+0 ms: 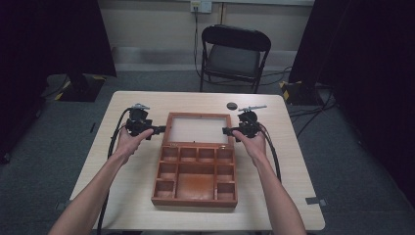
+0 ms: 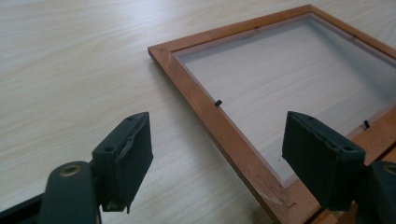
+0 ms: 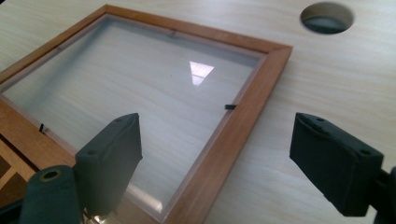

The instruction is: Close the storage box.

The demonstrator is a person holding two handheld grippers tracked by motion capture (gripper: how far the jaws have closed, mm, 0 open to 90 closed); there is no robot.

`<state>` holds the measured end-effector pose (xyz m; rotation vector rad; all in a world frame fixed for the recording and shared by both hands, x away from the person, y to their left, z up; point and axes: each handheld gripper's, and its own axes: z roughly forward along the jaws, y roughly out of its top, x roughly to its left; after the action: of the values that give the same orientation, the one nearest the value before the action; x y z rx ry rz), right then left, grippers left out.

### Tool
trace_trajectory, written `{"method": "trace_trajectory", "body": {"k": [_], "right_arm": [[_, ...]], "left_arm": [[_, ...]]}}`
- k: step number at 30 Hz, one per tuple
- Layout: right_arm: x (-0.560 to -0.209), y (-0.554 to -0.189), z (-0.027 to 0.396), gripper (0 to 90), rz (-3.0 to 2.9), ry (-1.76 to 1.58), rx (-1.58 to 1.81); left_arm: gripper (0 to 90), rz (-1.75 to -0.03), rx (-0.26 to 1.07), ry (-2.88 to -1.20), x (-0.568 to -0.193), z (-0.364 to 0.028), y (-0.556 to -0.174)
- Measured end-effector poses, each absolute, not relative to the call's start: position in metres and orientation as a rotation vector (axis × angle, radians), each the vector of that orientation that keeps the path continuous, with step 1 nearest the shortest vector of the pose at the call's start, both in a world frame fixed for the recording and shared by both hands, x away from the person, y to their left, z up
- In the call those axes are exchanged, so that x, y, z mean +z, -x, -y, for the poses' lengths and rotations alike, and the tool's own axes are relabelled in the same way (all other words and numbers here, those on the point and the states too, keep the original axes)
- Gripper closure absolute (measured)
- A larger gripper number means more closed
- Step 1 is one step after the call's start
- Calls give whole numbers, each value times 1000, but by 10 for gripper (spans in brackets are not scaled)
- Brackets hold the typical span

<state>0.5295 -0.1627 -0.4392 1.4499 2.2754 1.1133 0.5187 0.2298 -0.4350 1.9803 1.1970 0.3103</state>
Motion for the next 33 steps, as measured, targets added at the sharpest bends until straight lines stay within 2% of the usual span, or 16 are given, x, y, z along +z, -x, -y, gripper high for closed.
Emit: {"method": "trace_trajectory", "body": {"k": [5,7,18,23,33], "right_arm": [[-452,-534,158,147,-2292,-1490,1092],[-454,-535,158,146,-2295,-1497,1095],[-464,-534,155,150,-2287,-1503,1089],[-469,-537,157,133,-2298,-1544,1109],[-476,-540,155,104,-2284,-1605,1172]], "left_arm": [[206,-1183,260,-1966,-449,-224,-520],[159,-1182,255,-1958,-450,-223,-520],[165,-1226,166,-2027,-462,-212,-524],[158,-1268,134,-1995,-467,-211,-526],[150,-1245,97,-1997,-470,-203,-529]]}}
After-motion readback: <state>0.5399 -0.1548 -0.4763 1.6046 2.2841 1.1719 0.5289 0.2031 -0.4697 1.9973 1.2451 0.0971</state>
